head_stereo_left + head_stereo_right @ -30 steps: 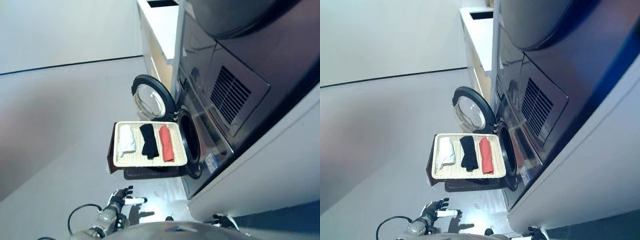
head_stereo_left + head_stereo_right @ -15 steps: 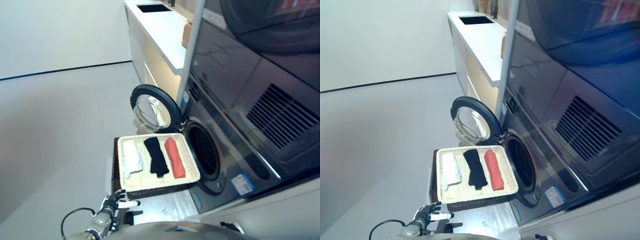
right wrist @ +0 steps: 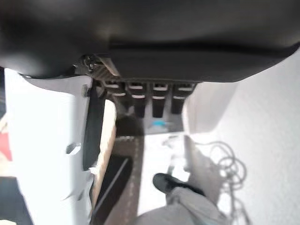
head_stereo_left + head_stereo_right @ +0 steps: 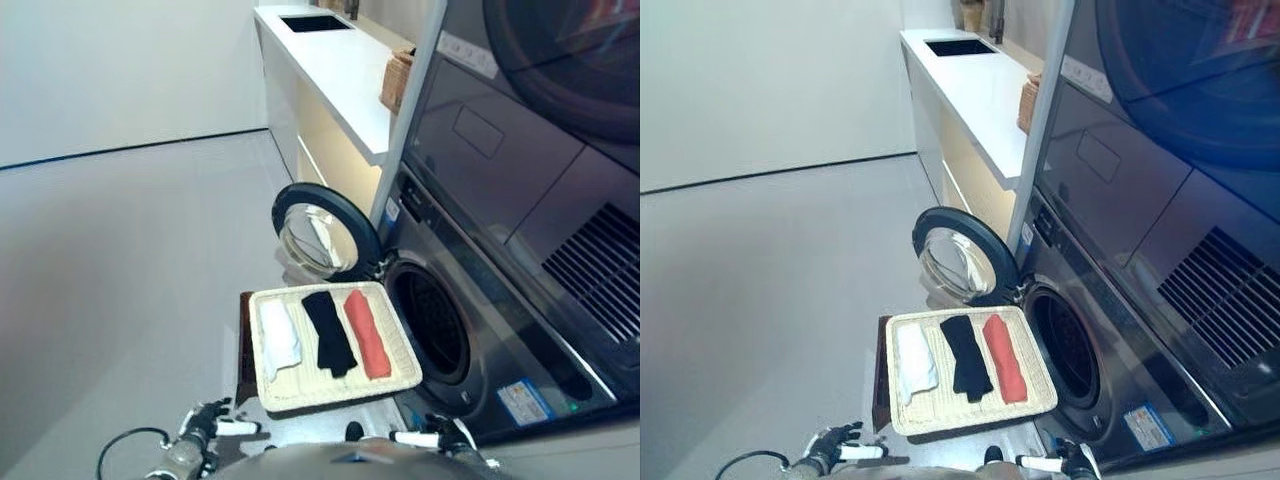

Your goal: Pick up the clothes and place them into the washing machine

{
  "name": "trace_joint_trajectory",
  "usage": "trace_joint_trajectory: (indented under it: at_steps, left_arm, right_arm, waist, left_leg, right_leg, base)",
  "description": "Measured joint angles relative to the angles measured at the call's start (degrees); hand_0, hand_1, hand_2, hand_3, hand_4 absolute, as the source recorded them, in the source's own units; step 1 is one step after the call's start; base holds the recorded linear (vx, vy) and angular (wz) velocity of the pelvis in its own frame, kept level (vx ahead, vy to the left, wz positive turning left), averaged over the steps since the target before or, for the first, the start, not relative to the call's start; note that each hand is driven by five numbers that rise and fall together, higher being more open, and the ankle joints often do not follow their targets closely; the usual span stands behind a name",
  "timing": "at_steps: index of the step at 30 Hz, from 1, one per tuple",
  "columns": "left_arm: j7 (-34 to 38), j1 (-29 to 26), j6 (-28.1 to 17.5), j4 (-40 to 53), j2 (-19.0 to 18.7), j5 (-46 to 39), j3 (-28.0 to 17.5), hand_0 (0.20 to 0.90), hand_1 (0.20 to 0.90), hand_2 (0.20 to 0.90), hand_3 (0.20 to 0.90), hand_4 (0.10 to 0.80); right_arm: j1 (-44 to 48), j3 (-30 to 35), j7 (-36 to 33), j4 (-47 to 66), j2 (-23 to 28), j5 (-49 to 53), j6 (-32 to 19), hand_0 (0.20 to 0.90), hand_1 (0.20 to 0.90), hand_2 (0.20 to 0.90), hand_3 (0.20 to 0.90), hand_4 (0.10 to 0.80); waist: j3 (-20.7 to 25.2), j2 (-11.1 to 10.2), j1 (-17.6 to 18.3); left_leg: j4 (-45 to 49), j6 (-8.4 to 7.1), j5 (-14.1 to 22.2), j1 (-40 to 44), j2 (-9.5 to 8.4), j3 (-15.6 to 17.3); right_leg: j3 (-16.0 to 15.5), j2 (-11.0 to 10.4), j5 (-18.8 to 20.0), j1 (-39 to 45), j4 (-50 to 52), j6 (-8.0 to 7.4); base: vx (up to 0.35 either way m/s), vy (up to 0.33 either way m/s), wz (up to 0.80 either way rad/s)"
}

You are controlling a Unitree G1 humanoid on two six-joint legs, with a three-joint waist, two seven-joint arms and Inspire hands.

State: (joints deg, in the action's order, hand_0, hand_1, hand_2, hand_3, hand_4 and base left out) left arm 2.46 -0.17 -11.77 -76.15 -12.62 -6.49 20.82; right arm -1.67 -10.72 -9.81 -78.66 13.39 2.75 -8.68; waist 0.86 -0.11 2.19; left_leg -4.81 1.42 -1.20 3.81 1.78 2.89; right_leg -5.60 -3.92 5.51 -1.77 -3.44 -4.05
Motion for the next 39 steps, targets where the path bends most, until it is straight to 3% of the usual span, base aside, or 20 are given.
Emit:
trace_joint_trajectory:
  at_steps: [8, 9, 11, 13, 14, 15, 17, 18, 19, 20, 21, 22, 24, 26, 28, 30, 31, 33, 35, 39]
  left_arm:
    - [-0.13, -0.54, 0.05, 0.4, 2.17, 0.14, 0.15, 0.9, 0.9, 0.9, 0.9, 0.8]
    - [-0.15, -1.31, -0.04, 0.13, 2.32, 0.08, 0.19, 0.9, 0.9, 0.9, 0.9, 0.8]
    - [-0.03, -3.23, -0.14, -0.03, 2.17, -0.11, -0.16, 0.9, 0.9, 0.9, 0.9, 0.8]
    - [-0.26, -4.93, -0.2, 0.26, 2.29, -0.69, -0.08, 0.9, 0.9, 0.9, 0.9, 0.8]
    - [-0.19, -5.34, -0.28, 0.28, 2.59, -1.34, -0.28, 0.9, 0.9, 0.9, 0.9, 0.8]
    - [0.03, -5.25, -0.8, 0.17, 2.7, -1.43, -0.58, 0.9, 0.9, 0.9, 0.9, 0.8]
    - [0.17, -5.1, -0.95, 0.07, 2.95, -1.41, -1.1, 0.9, 0.9, 0.9, 0.9, 0.8]
    - [0.07, -4.43, -0.99, 0.02, 3.86, -1.28, -1.42, 0.9, 0.9, 0.9, 0.9, 0.8]
    - [0.2, -3.37, -1.13, 0.08, 5.6, -1.21, -1.28, 0.9, 0.9, 0.9, 0.9, 0.8]
    - [0.03, -3.42, -1.65, 0.96, 4.81, -1.09, -1.01, 0.9, 0.9, 0.9, 0.9, 0.8]
    - [0.19, -3.12, -0.97, 0.95, 4.72, -1.92, -1.51, 0.9, 0.9, 0.9, 0.9, 0.8]
    - [0.2, -2.9, -0.8, 0.89, 4.47, -2.35, -1.59, 0.9, 0.9, 0.9, 0.9, 0.8]
    - [0.24, -2.56, -0.9, 0.95, 4.37, -2.11, -0.25, 0.9, 0.9, 0.9, 0.9, 0.8]
    - [0.07, -2.36, -0.97, 0.84, 4.37, -1.18, 0.58, 0.9, 0.9, 0.9, 0.9, 0.8]
    - [0.11, -2.39, -1.07, 0.9, 3.87, -0.8, 0.61, 0.9, 0.9, 0.9, 0.9, 0.8]
    - [0.08, -2.41, -1.18, 1.05, 2.8, 0.01, 0.59, 0.9, 0.9, 0.9, 0.9, 0.8]
    - [0.12, -2.47, -1.29, 1.02, 2.1, 0.03, 0.47, 0.9, 0.9, 0.9, 0.9, 0.8]
    - [0.53, -1.9, -1.16, 0.93, 0.64, 0.0, 0.01, 0.9, 0.9, 0.9, 0.9, 0.8]
    - [0.43, -1.73, -1.13, 0.23, 0.17, -0.06, -0.09, 0.9, 0.9, 0.9, 0.9, 0.8]
    - [0.33, -0.93, -1.31, 0.89, 0.81, -1.09, -1.91, 0.9, 0.9, 0.9, 0.9, 0.8]
  right_arm:
    - [-1.04, -0.02, 1.12, 0.36, 0.28, 1.25, 0.01, 0.9, 0.9, 0.9, 0.9, 0.8]
    - [-0.75, 0.02, 1.33, 0.31, 0.12, 1.57, 0.01, 0.9, 0.9, 0.9, 0.9, 0.8]
    - [-0.37, 0.0, 1.63, 0.53, -0.38, 2.75, -0.02, 0.9, 0.9, 0.9, 0.9, 0.8]
    - [0.61, -0.01, 2.0, -0.02, -0.23, 3.89, 0.02, 0.9, 0.9, 0.9, 0.9, 0.8]
    - [0.8, -0.05, 2.0, -0.13, 0.25, 4.36, -0.08, 0.9, 0.9, 0.9, 0.9, 0.8]
    - [2.32, -0.16, 1.98, -1.05, 0.79, 4.63, -0.01, 0.9, 0.9, 0.9, 0.9, 0.8]
    - [3.22, -1.08, 1.95, -0.86, 1.46, 4.97, -0.42, 0.9, 0.9, 0.9, 0.9, 0.8]
    - [3.53, -1.1, 2.01, -0.85, 2.2, 5.0, -1.03, 0.9, 0.9, 0.9, 0.9, 0.8]
    - [3.58, -0.95, 2.03, -1.14, 3.82, 5.06, -1.33, 0.9, 0.9, 0.9, 0.9, 0.8]
    - [3.18, -0.66, 2.09, -1.13, 3.06, 5.47, -0.85, 0.9, 0.9, 0.9, 0.9, 0.8]
    - [2.92, -0.28, 2.06, -1.33, 1.63, 5.73, -0.05, 0.9, 0.9, 0.9, 0.9, 0.8]
    - [2.51, -0.39, 2.27, -1.36, 1.05, 5.72, -0.02, 0.9, 0.9, 0.9, 0.9, 0.8]
    - [2.84, -0.28, 2.16, -1.26, 1.65, 5.75, -0.31, 0.9, 0.9, 0.9, 0.9, 0.8]
    - [2.54, 0.01, 2.1, -1.42, 2.17, 5.76, -0.03, 0.9, 0.9, 0.9, 0.9, 0.8]
    - [2.34, -0.06, 2.1, -1.33, 2.14, 5.74, -0.02, 0.9, 0.9, 0.9, 0.9, 0.8]
    - [2.66, -0.11, 2.1, -0.72, 1.98, 5.63, 0.03, 0.9, 0.9, 0.9, 0.9, 0.8]
    - [2.94, -0.12, 2.06, 0.52, 1.93, 5.61, 0.12, 0.9, 0.9, 0.9, 0.9, 0.8]
    - [3.72, -0.84, 2.13, 1.84, 1.84, 5.54, -0.13, 0.9, 0.9, 0.9, 0.9, 0.8]
    - [3.8, -0.66, 1.91, 1.92, 2.28, 5.54, -0.05, 0.9, 0.9, 0.9, 0.9, 0.8]
    - [4.59, -0.53, 0.86, 3.01, 3.88, 5.5, -0.06, 0.9, 0.9, 0.9, 0.9, 0.8]
  waist:
    - [1.42, 1.61, 0.34]
    - [1.01, 1.2, 0.47]
    - [-1.0, -1.56, 0.05]
    - [-3.31, -3.88, -1.08]
    - [-3.49, -4.2, -1.94]
    - [-3.33, -4.03, -2.76]
    - [-3.41, -3.66, -2.87]
    - [-2.88, -1.97, -2.9]
    - [-2.05, 3.4, -2.93]
    - [-2.26, 3.01, -3.05]
    - [-2.47, 2.17, -2.87]
    - [-1.53, 1.92, -3.2]
    - [-0.9, 2.33, -3.49]
    - [-0.05, 2.86, -3.67]
    - [0.31, 2.51, -4.34]
    - [0.32, 1.98, -4.9]
    - [0.25, 2.07, -6.4]
    - [0.0, 1.8, -6.93]
    - [-0.25, 2.04, -6.11]
    - [-0.55, 2.37, -6.48]
  left_leg:
    - [1.13, -2.36, 1.29, 0.66, 2.58, -0.18]
    - [4.85, -3.34, 2.26, -1.16, 2.56, -0.65]
    - [15.07, -6.19, 1.75, -6.58, 0.74, -1.54]
    - [24.09, -11.2, -1.02, -10.98, -1.29, -4.1]
    - [25.48, -11.34, -1.04, -11.94, -1.65, -5.57]
    - [22.64, -9.63, 0.0, -11.58, -1.07, -6.46]
    - [16.42, -8.65, 0.28, -9.91, -0.84, -5.76]
    - [13.65, -6.82, 0.62, -9.33, 0.13, -6.02]
    - [8.06, -5.36, 3.02, -8.36, 5.21, -6.83]
    - [5.36, -6.8, -1.63, -7.88, 6.23, -7.09]
    - [5.78, -5.32, 0.74, -6.97, 5.83, -7.59]
    - [4.91, -5.06, 1.67, -6.61, 5.13, -8.03]
    - [3.92, -5.2, 0.55, -6.09, 4.85, -6.2]
    - [4.77, -4.09, -0.27, -5.82, 3.45, -6.1]
    - [4.77, -2.39, 0.5, -5.14, 2.26, -3.74]
    - [4.64, -1.8, 0.57, -4.67, 1.28, -1.49]
    - [3.41, -1.62, 0.26, -4.12, 1.7, 1.53]
    - [3.31, -1.78, 0.55, -4.19, 1.82, 2.25]
    - [3.62, -1.96, 0.67, -3.96, 1.94, -0.17]
    - [3.6, -1.99, 0.81, -4.68, 1.96, -0.74]
  right_leg:
    - [0.02, 2.87, -0.37, 1.55, -1.34, 1.7]
    - [0.1, 3.15, -1.2, 1.52, -1.04, 2.22]
    - [0.62, 1.47, -1.99, 1.38, -0.02, 3.33]
    - [1.95, -0.46, -2.35, 1.74, 0.26, 4.0]
    - [2.72, -0.67, -2.39, 1.39, 0.24, 4.15]
    - [3.91, -0.83, -2.61, 1.51, -1.19, 4.24]
    - [5.53, -0.58, -3.17, 0.37, -1.77, 3.8]
    - [5.9, 0.52, -4.34, 0.19, -1.41, 2.19]
    - [5.03, 5.33, -5.28, -2.34, 6.88, 4.21]
    - [5.74, 5.44, -11.99, -4.93, 15.82, 4.23]
    - [5.8, 5.29, -13.03, -4.84, 16.54, 3.68]
    - [6.77, 5.28, -12.91, -5.04, 16.02, 3.73]
    - [7.71, 4.39, -12.52, -5.66, 15.43, 3.16]
    - [8.1, 3.0, -11.75, -5.65, 15.11, 2.04]
    - [7.96, 1.03, -11.14, -5.74, 15.13, 1.05]
    - [7.26, -0.39, -10.22, -6.89, 15.26, 0.49]
    - [0.21, -2.54, -10.34, -8.32, 16.4, 0.62]
    - [-4.58, -4.03, -7.58, -7.22, 13.66, -0.35]
    - [-4.47, -3.18, -6.28, -4.52, 10.76, -0.55]
    - [-5.64, -2.77, -3.98, -2.41, 5.61, -0.69]
  base:
    - [0.044, -0.082, -0.02]
    - [-0.072, -0.123, 0.21]
    - [-0.039, -0.083, 0.35]
    - [0.12, 0.011, 0.1]
    - [0.256, 0.101, -0.47]
    - [0.212, 0.089, -0.7]
    - [0.177, 0.084, -0.62]
    - [0.249, 0.14, -0.31]
    - [0.214, 0.127, -0.11]
    - [0.213, 0.127, 0.0]
    - [0.21, 0.14, -0.02]
    - [0.209, 0.177, -0.3]
    - [0.175, 0.176, -0.51]
    - [0.123, 0.139, -0.52]
    - [0.031, 0.082, -0.53]
    - [-0.019, 0.008, -0.55]
    - [0.074, -0.032, -0.74]
    - [0.157, -0.038, -0.49]
    - [0.141, -0.052, 0.25]
    - [-0.017, -0.039, 0.15]
